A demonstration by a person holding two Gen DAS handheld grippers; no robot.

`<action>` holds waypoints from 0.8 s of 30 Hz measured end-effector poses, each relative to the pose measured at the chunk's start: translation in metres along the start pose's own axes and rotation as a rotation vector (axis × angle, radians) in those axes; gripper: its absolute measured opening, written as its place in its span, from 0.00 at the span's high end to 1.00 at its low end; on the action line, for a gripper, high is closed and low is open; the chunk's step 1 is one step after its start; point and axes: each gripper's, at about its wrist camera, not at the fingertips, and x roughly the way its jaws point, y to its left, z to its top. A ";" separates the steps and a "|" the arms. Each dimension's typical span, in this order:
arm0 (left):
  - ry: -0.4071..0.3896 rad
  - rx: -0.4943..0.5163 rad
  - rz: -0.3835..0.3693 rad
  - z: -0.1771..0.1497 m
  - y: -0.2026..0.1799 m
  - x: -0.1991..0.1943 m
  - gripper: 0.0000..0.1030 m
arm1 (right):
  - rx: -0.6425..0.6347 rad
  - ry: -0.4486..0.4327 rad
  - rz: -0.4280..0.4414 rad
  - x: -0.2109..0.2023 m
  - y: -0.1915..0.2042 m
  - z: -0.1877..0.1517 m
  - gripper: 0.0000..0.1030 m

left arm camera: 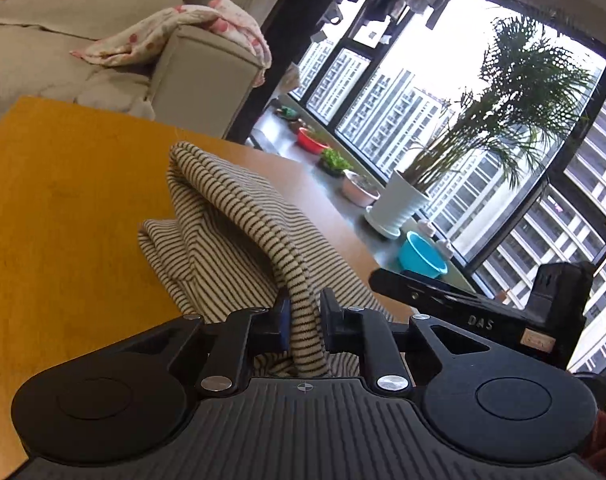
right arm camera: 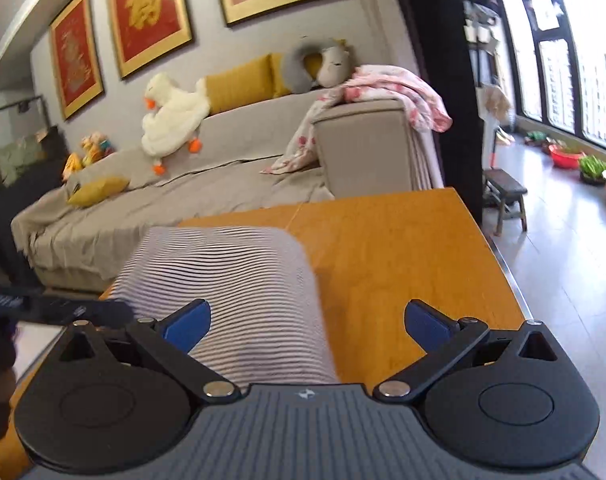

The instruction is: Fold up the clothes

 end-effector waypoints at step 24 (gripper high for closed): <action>-0.051 0.071 -0.005 -0.015 -0.033 -0.009 0.69 | 0.166 -0.002 -0.009 0.020 -0.029 -0.020 0.00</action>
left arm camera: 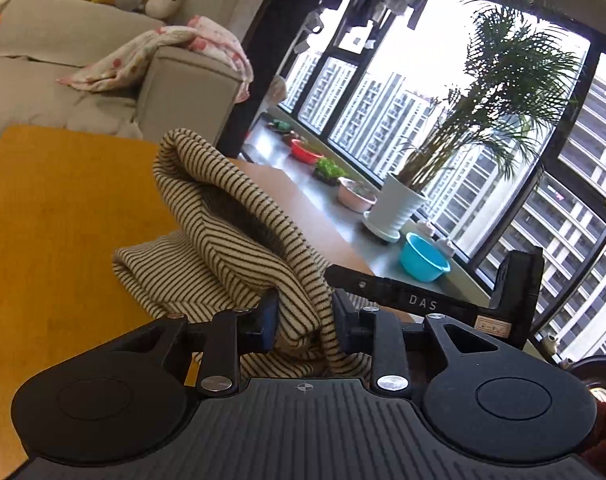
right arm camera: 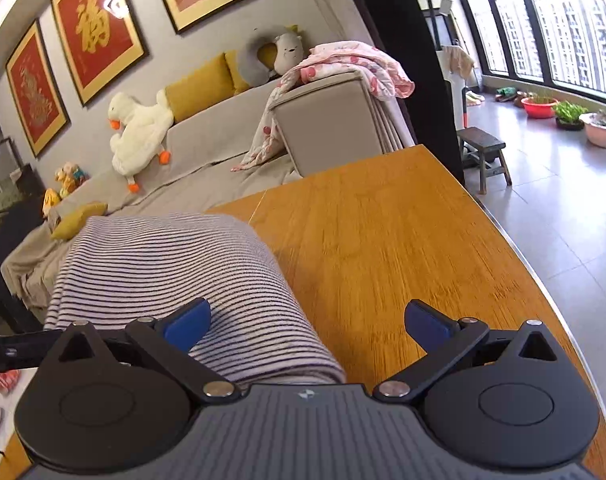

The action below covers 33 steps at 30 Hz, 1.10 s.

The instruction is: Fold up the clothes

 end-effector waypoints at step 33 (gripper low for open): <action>-0.007 -0.152 0.038 0.031 0.075 0.044 0.60 | -0.404 0.024 0.154 -0.031 0.083 0.000 0.13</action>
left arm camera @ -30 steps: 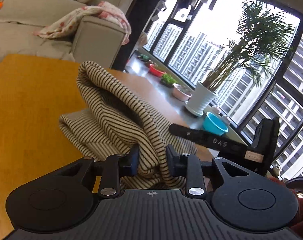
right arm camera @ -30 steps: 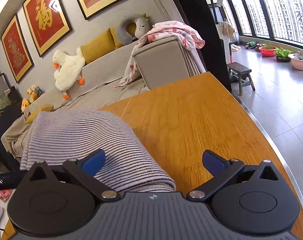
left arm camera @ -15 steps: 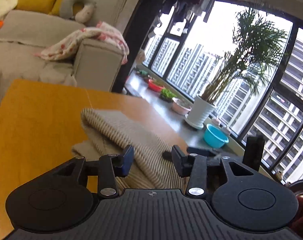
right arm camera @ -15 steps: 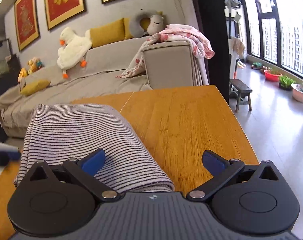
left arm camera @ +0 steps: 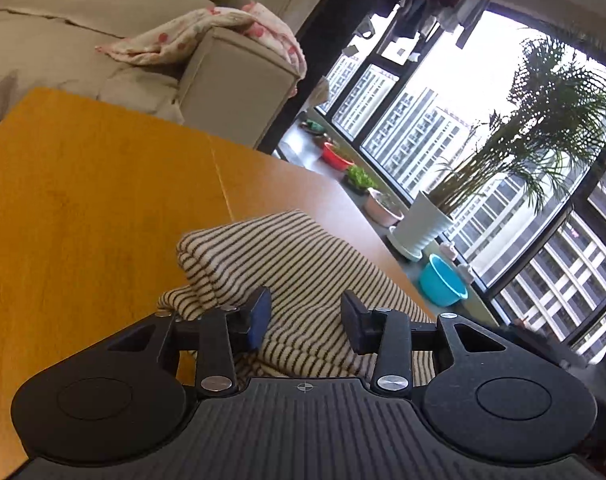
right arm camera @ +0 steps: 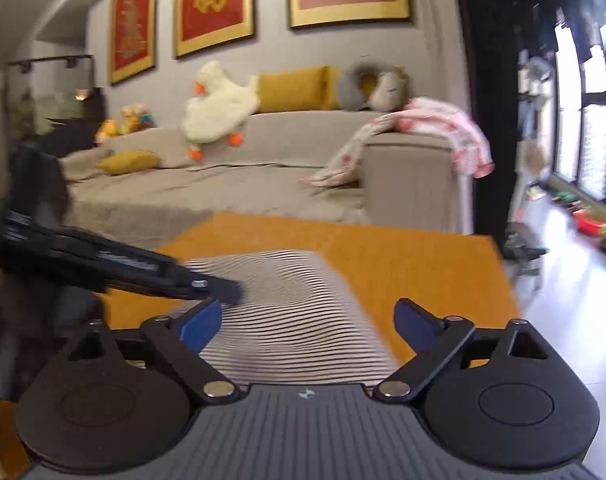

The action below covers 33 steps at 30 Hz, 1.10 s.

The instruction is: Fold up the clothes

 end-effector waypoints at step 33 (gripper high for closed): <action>0.094 -0.135 -0.019 -0.038 -0.011 -0.010 0.36 | 0.272 0.058 -0.028 -0.010 -0.080 0.005 0.17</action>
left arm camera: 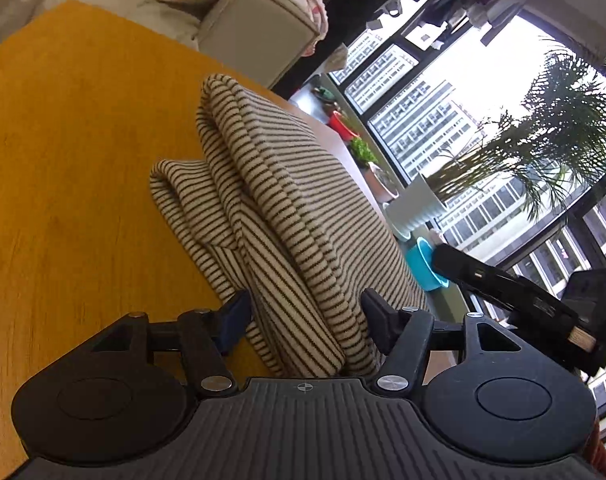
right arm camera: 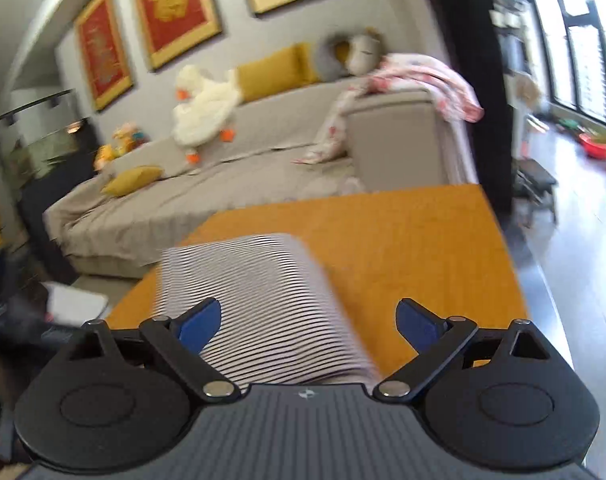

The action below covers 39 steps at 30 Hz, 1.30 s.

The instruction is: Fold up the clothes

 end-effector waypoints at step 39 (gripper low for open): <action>0.019 0.139 0.078 0.036 0.025 0.003 0.25 | -0.008 0.274 0.134 0.163 0.027 0.058 0.28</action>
